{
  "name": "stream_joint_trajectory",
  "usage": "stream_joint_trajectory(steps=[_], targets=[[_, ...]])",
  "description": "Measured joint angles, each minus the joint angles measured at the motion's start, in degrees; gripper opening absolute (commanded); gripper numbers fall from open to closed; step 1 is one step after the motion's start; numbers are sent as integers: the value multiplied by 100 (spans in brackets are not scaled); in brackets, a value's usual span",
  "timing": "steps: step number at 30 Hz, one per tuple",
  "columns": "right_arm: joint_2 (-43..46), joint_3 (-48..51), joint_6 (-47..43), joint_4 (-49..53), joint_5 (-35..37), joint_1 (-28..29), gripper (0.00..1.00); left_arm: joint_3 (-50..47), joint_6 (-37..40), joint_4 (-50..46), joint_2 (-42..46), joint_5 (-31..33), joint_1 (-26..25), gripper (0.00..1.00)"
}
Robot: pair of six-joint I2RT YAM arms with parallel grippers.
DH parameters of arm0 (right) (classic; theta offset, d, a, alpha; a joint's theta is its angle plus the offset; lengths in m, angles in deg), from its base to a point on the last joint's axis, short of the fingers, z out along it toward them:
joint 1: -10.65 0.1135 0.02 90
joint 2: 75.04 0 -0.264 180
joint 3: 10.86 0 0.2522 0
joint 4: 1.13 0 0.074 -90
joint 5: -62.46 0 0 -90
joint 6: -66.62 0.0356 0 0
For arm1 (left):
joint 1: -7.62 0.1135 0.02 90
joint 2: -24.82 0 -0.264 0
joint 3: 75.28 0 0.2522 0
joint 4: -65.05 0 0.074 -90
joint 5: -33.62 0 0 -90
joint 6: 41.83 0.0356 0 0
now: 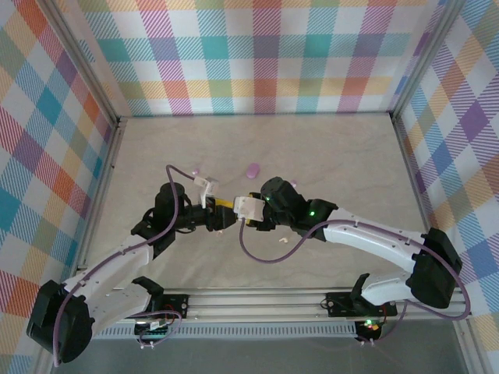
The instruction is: Insert wireless bluetooth earbuds into charging case
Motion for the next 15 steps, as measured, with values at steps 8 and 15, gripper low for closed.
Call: stream_joint_trajectory(steps=[8, 15], targets=[[4, 0, -2, 0, 2, 50, 44, 28, -20, 138, -170, -26, -42, 55], [33, 2, 0, -63, 7, 74, 43, 31, -170, 474, -372, -39, -186, 54]])
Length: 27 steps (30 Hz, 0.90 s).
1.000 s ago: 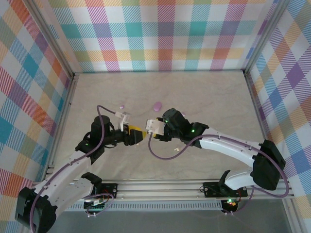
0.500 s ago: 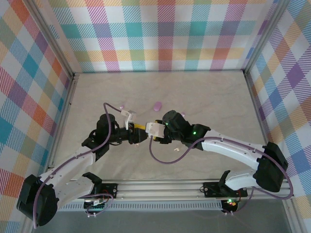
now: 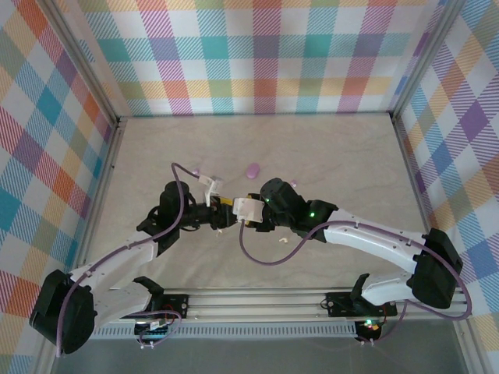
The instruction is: Insert wireless bluetooth earbuds into charging case
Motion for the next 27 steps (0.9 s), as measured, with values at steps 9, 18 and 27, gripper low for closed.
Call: stream_joint_trajectory(steps=[9, 18, 27], targets=[[22, -2, 0, -72, 17, 0, 42, 0, -109, 20, -44, 166, -101, 28], [22, -46, 79, -234, 44, 35, 65, -4, -7, -378, 527, 380, -109, 5], [407, -289, 1130, 195, -894, -334, 71, -343, 426, -389, 1390, 975, -114, 0]])
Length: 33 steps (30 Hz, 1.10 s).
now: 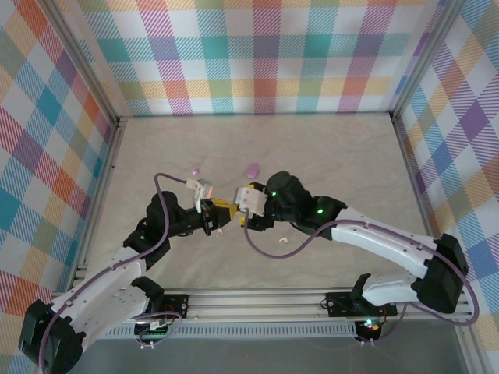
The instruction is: Insert wireless bluetooth earbuds into charging case
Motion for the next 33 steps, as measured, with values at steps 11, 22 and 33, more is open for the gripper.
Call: stream_joint_trajectory(steps=[11, 22, 33], targets=[[131, -715, 1906, 308, -2402, -1110, 71, -282, 964, 374, 450, 83, 0, 0], [-551, -811, 2225, 420, -3189, -1110, 71, 68, 1423, 304, 258, -461, 0, 0], [-688, -1069, 2586, 468, -2986, -1401, 70, 70, 1443, 356, 98, -726, 0, 0]])
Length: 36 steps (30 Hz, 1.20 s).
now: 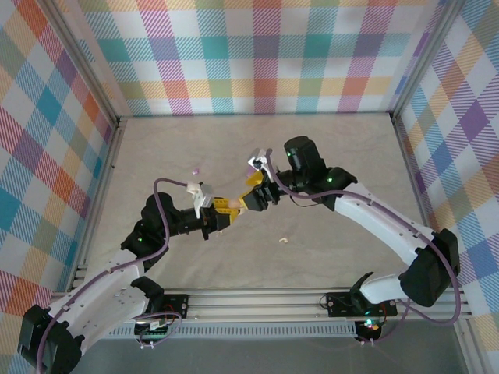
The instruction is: Insert wireless bluetooth earbuds into charging case
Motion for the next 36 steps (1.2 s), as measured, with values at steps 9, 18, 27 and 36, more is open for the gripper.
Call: stream_joint_trajectory(steps=[9, 18, 27, 36], targets=[[72, 170, 109, -125, -302, -170, 71, 2, -4, 210, 0, 9, 0, 0], [186, 402, 81, -341, -844, -245, 70, 2, -48, 372, -72, -243, -26, 0], [103, 367, 109, -393, -1043, -289, 71, 2, -44, 367, -103, -225, -26, 0], [629, 743, 260, -680, -1128, -190, 70, 2, -44, 422, -138, -46, -26, 0]])
